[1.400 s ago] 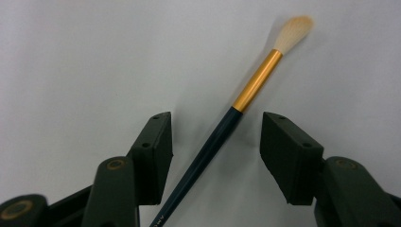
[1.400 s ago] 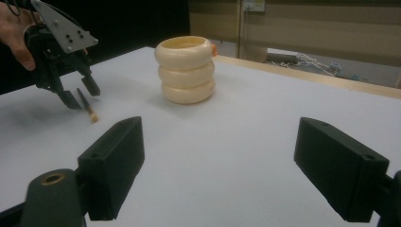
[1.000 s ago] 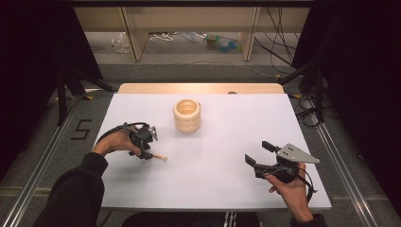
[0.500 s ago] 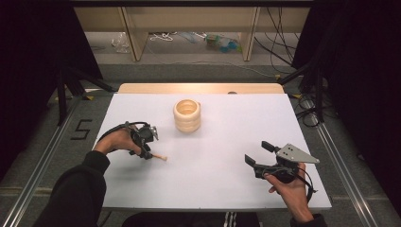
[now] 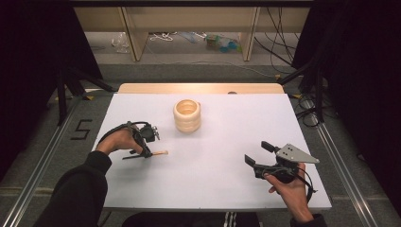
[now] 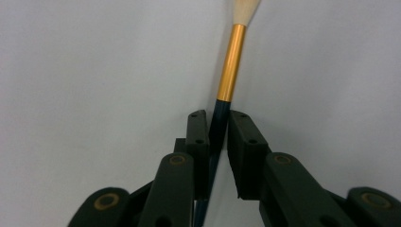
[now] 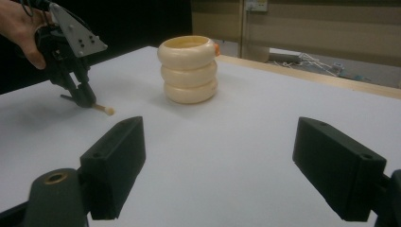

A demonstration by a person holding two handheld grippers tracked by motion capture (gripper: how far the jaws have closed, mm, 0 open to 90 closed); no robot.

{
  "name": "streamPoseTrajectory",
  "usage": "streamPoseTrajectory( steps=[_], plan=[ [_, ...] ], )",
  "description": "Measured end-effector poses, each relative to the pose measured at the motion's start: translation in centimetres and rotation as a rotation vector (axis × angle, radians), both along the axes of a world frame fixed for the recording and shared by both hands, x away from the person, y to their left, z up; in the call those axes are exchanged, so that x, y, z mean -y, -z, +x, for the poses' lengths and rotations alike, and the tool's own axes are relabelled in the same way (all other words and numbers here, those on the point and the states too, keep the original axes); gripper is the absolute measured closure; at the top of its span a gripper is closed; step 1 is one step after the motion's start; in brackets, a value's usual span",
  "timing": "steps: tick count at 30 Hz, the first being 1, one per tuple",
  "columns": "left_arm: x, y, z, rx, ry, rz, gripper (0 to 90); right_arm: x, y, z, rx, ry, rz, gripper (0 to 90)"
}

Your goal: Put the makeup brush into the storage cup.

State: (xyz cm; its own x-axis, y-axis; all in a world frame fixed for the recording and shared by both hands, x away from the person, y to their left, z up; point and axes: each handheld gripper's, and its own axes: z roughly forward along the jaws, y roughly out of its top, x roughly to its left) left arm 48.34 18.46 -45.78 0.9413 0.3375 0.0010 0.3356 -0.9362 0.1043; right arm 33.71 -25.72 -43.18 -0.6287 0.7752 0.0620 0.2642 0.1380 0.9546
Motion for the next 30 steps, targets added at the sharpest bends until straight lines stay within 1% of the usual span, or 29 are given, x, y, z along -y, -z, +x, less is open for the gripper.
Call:
streamPoseTrajectory(
  steps=[5, 10, 16, 17, 21, 30],
  plan=[
    [0.29, -0.03, 0.09, -0.007, -0.026, 0.021, 81.7, -0.02, -0.01, -0.02, 0.000, -0.001, -0.001, 18.8],
    [0.38, -0.03, 0.13, -0.010, -0.039, 0.027, 83.3, -0.03, 0.00, 0.00, -0.002, -0.001, -0.001, 18.8],
    [0.30, -0.03, 0.16, -0.017, -0.049, 0.020, 83.4, -0.01, 0.01, 0.00, -0.001, 0.000, -0.001, 18.8],
    [0.28, -0.02, 0.16, -0.016, -0.050, 0.019, 83.4, -0.04, 0.01, 0.01, -0.007, -0.002, 0.002, 18.9],
    [0.16, -0.01, 0.15, -0.014, -0.066, 0.010, 83.4, -0.01, 0.01, 0.00, -0.001, 0.001, -0.001, 18.9],
    [0.08, 0.00, 0.16, -0.015, -0.068, 0.003, 83.5, 0.02, 0.03, 0.04, -0.007, 0.001, 0.000, 18.9]
  ],
)
